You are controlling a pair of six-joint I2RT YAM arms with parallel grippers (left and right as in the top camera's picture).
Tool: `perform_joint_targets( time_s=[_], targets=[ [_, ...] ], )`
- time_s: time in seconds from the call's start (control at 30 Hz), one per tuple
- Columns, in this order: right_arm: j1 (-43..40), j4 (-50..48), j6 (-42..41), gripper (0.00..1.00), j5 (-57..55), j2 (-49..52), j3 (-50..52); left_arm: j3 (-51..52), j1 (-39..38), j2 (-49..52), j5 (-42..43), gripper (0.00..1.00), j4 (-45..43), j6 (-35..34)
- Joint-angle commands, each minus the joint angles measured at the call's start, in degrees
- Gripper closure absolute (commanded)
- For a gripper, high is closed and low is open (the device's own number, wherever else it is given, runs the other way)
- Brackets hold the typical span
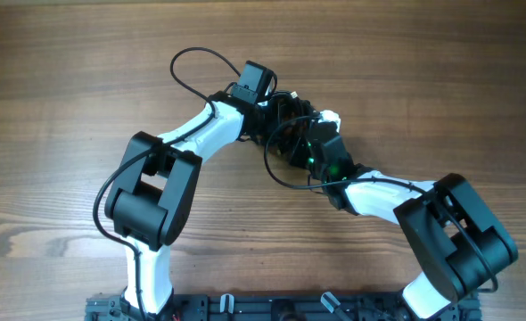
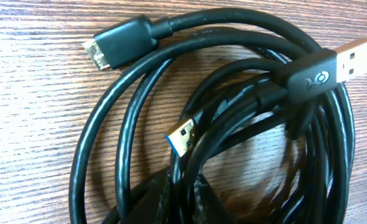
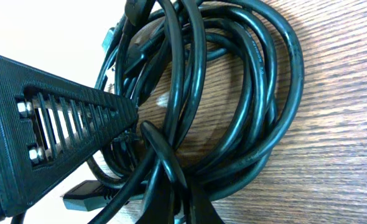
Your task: Untangle cables
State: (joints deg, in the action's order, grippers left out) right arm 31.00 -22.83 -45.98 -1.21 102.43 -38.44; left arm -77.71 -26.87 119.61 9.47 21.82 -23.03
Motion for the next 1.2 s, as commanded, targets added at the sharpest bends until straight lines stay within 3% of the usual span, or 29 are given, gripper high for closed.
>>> perform_joint_targets(
  time_s=[0.0, 0.17, 0.33, 0.5, 0.63, 0.77, 0.9, 1.03, 1.1, 1.17],
  targets=[
    [0.37, 0.68, 2.82, 0.95, -2.1, 0.31, -1.49, 0.55, -0.61, 2.27, 1.4, 0.87, 0.87, 0.33],
    [0.26, 14.21, 4.59, 0.95, -11.56, -10.8, -1.49, 0.55, -0.61, 2.27, 1.38, 0.87, 0.85, 0.33],
    [0.28, 21.05, 5.29, 0.95, -12.66, -18.91, -1.49, 0.55, -0.61, 2.27, 1.38, 0.87, 0.85, 0.31],
    [0.28, 24.74, 2.19, 0.95, -2.64, -20.15, -1.49, 0.52, -0.17, 1.99, 1.36, 0.96, 0.94, 0.31],
    [0.26, 29.18, 2.12, 0.96, -0.66, -20.17, -2.93, 0.44, 3.26, 1.11, 1.38, 0.96, 2.12, 0.09],
    [0.26, 25.35, 1.9, 0.96, 10.62, -20.17, -4.83, 0.44, 6.86, 1.14, 1.4, 0.96, 3.06, -2.08],
    [0.33, 22.91, -5.14, 0.96, 14.6, -20.15, -4.81, 0.44, 9.2, 1.11, 3.21, 0.95, 3.72, -4.33],
    [0.35, 24.04, -6.64, 0.95, 16.68, -20.15, -4.57, 0.44, 9.9, 1.03, 8.33, 0.86, 3.41, -4.42],
    [0.33, 24.72, -6.71, 0.95, 17.2, -20.15, -4.28, 0.44, 9.9, 0.81, 8.33, 0.57, 3.41, -4.39],
    [0.33, 26.16, -6.64, 0.94, 17.16, -20.09, -4.24, 0.44, 9.9, 0.35, 8.33, 0.47, 3.45, -4.39]
  ],
)
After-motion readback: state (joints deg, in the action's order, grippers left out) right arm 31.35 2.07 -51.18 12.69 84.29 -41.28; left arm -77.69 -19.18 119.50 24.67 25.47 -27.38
